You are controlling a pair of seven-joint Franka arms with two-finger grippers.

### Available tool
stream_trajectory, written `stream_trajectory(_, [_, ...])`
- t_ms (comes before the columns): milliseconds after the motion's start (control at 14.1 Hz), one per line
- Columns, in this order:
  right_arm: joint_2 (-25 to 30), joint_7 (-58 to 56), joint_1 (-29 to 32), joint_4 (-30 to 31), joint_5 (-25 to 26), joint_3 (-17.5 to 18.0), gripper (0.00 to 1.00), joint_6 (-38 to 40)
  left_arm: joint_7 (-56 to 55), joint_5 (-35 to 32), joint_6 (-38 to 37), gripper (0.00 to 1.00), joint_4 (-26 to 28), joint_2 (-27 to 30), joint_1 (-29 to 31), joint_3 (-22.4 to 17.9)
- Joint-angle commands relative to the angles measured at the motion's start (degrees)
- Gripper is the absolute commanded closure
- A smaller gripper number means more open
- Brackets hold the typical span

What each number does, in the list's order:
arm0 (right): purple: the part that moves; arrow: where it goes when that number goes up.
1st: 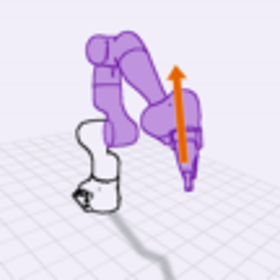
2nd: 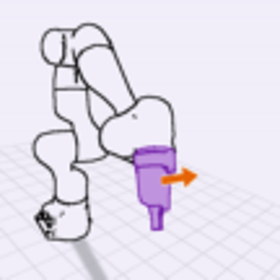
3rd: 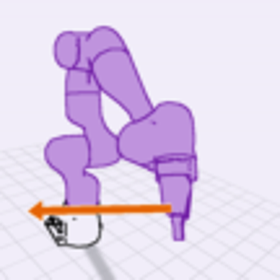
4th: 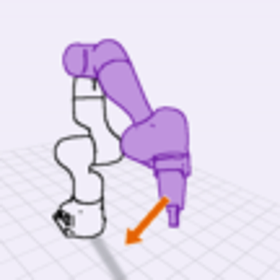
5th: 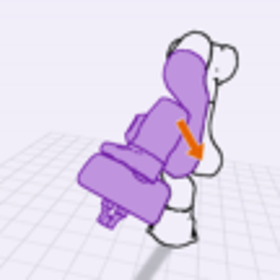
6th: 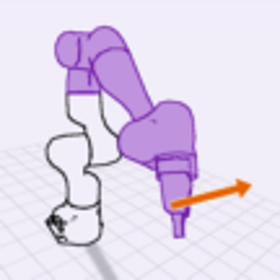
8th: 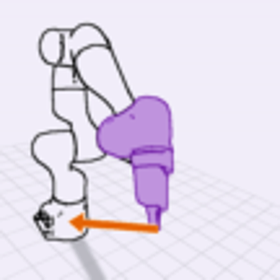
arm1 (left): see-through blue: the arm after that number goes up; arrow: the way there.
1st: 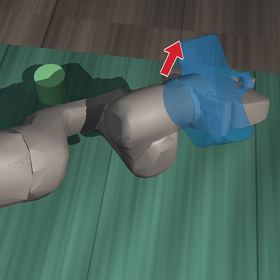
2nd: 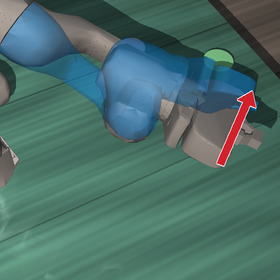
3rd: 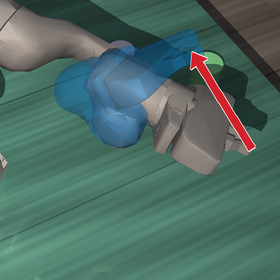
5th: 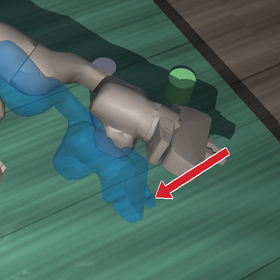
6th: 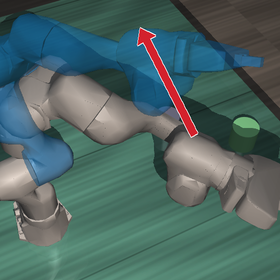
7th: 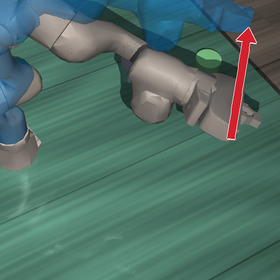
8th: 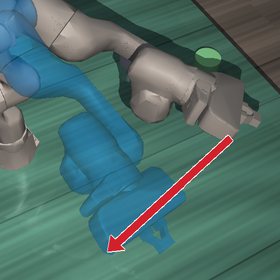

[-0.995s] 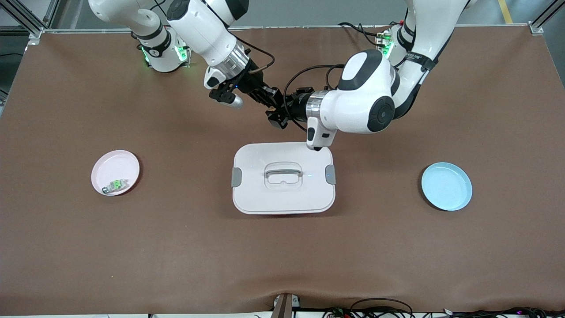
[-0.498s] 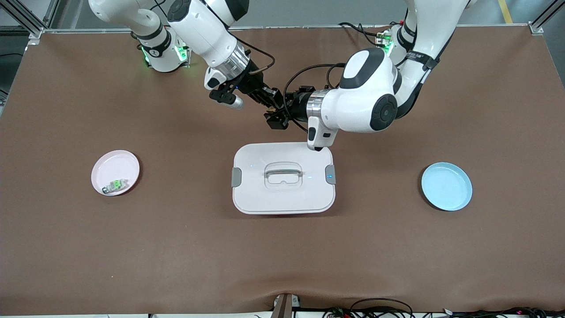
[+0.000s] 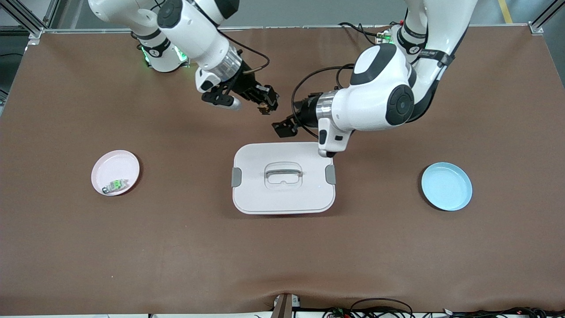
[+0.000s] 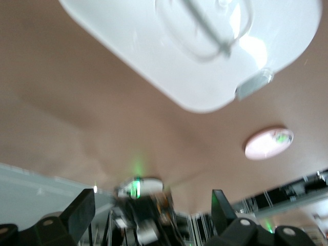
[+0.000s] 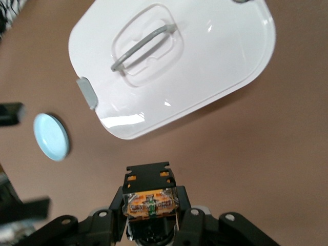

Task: Transfer orange switch to right arm and place
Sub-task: 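Open the left gripper and withdraw while the right gripper carries the switch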

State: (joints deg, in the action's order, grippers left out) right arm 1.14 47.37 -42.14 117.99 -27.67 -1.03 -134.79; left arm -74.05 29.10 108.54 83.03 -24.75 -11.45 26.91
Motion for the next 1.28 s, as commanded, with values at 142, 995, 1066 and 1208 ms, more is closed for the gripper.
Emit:
stream_trajectory(142, [4.8, -16.2, 8.1, -1.8, 8.0, 0.3, 0.84, 16.8, -0.2, -14.8, -1.0, 0.0, -0.6, 2.9, 6.5, 0.0])
stream_trajectory(995, [8.2, -75.6, 26.8, -4.4, 30.3, 0.3, 0.84, 35.0, 27.1, -40.0, -5.3, 0.0, -0.8, 5.0, 20.7, 0.0])
stream_trajectory(1066, [8.3, -80.4, 28.3, -3.9, 31.8, 0.3, 0.84, 34.7, 30.3, -40.1, -6.5, 0.0, -0.8, 6.0, 22.1, 0.1])
stream_trajectory(1208, [8.3, -87.5, 30.1, -3.0, 35.6, 0.3, 0.84, 33.5, 36.7, -40.0, -8.0, 0.0, -0.8, 7.7, 24.3, 0.0])
